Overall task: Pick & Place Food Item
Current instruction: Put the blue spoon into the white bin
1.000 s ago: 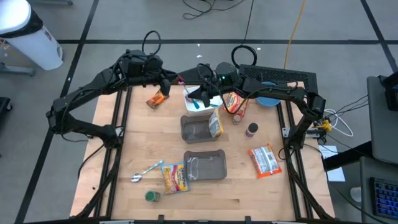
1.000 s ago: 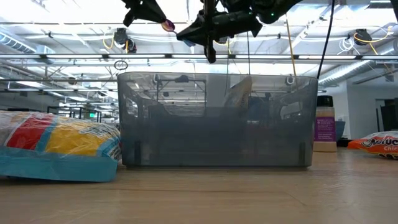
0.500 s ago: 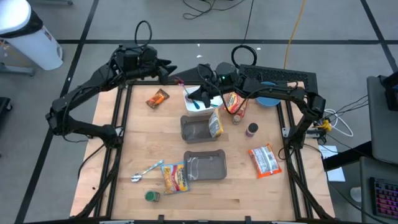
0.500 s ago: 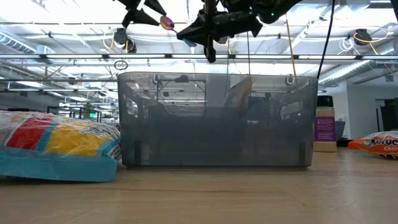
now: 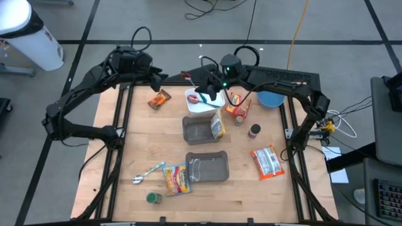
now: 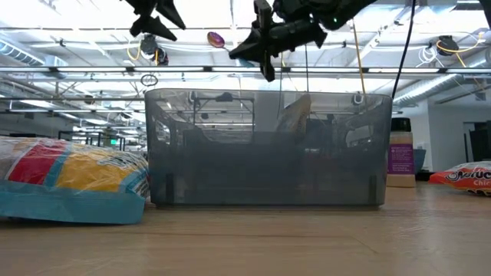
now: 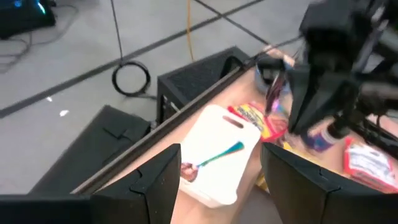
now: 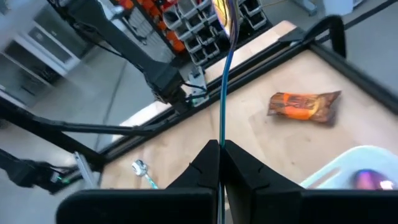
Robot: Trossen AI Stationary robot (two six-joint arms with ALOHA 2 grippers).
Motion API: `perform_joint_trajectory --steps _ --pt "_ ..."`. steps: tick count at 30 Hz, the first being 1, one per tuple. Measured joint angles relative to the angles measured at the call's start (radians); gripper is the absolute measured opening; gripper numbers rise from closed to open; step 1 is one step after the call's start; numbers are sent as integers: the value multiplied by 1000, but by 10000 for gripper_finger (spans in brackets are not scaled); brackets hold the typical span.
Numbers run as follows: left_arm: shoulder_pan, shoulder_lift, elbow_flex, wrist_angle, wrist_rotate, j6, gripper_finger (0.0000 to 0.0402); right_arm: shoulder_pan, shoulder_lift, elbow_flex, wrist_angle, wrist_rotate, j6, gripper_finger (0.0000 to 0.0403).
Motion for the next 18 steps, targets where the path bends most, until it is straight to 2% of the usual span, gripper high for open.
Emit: perform_joint_trajectory --steps 2,5,9,13,18 --pt "14 -1 -20 10 38 3 230 -9 0 67 -96 28 -84 0" --pt "32 -1 -69 51 108 1 230 -16 -2 153 -245 132 -233 0" --pt "37 0 -151 150 202 -26 230 -23 -2 222 -371 226 -371 0" --pt "36 0 -205 219 275 -45 230 -35 0 237 -428 266 -426 0" --pt "36 0 -229 240 317 -51 230 -45 58 237 -478 260 -414 0"
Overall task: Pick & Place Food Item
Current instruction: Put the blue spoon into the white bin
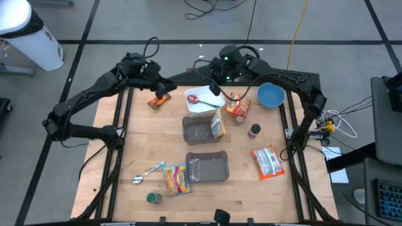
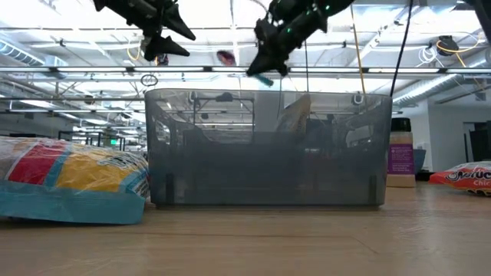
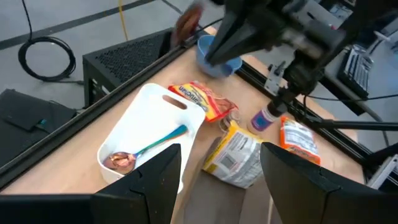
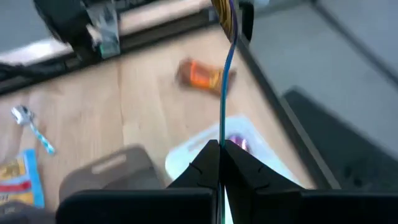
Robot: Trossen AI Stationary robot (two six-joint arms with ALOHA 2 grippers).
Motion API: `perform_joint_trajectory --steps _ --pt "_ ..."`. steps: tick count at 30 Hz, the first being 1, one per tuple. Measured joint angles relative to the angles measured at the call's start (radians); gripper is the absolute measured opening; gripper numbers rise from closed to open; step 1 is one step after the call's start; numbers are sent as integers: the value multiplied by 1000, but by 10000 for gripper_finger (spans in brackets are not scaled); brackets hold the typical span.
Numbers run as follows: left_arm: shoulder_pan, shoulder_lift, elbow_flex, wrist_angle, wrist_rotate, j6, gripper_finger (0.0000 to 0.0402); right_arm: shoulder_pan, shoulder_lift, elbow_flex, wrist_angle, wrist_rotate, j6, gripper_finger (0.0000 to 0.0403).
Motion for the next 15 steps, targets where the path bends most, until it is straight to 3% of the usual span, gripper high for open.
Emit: perform_joint_trajectory --steps 15 --pt "-13 -31 0 -56 3 -1 230 20 240 111 -124 -24 -56 0"
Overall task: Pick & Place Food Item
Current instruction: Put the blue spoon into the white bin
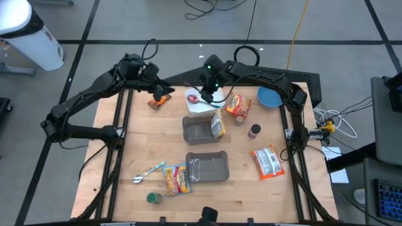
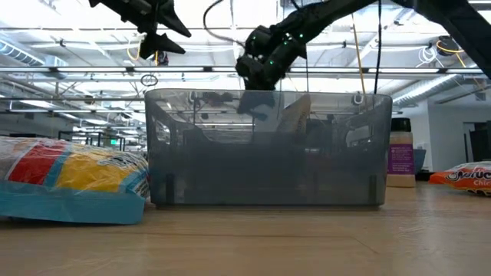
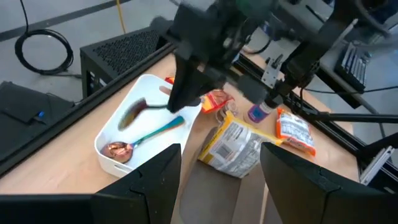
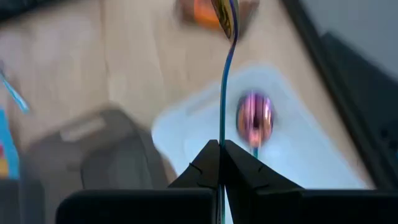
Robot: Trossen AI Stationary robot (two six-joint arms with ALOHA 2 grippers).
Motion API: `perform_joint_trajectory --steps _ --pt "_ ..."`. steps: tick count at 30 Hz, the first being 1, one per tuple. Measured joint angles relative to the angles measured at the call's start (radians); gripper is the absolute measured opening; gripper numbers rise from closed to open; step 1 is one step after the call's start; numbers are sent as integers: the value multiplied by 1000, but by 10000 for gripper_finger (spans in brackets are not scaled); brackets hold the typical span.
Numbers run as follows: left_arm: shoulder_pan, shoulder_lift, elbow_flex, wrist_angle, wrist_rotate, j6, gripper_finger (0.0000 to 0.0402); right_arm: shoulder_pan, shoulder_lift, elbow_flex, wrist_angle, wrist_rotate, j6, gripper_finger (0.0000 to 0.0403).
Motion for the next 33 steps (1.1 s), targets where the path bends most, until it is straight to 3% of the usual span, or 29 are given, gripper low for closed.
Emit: perform_joint_trajectory --steps 15,33 --pt "-3 0 0 -50 6 -1 230 9 131 14 -63 85 -51 0" --pt "-3 0 0 -50 0 7 230 6 137 -25 -104 164 -91 0"
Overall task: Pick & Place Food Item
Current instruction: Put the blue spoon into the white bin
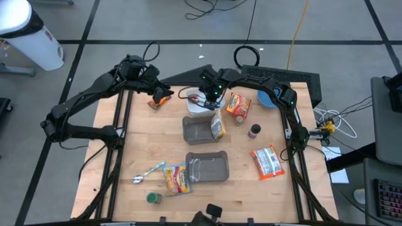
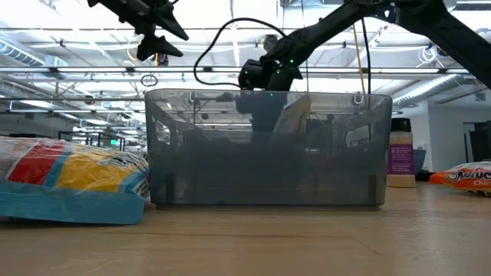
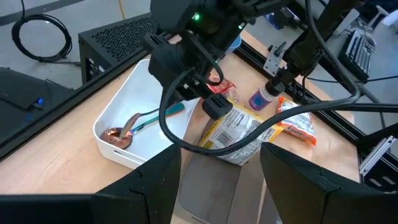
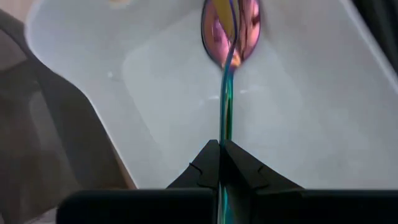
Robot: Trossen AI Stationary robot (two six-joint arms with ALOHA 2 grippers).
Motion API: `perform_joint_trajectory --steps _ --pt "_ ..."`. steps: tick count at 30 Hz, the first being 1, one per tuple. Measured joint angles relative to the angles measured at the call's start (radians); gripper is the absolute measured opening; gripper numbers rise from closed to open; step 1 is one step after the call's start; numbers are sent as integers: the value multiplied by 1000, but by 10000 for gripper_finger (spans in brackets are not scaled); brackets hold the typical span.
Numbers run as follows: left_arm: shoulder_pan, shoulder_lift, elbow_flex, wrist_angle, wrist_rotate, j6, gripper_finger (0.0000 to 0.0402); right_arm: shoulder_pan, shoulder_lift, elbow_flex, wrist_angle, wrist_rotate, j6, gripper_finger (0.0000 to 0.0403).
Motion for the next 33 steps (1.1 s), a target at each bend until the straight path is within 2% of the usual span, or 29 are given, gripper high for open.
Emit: perform_joint_trajectory --steps 12,24,27,33 --pt "0 0 0 0 -1 -2 230 -2 0 -36 59 19 22 0" --pt "0 0 0 0 -1 -8 230 1 9 -35 101 -14 26 0" --pt "0 0 0 0 0 -8 230 -3 31 -36 105 -61 52 0" --pt "0 0 0 0 8 -8 230 4 53 -36 100 -32 58 0"
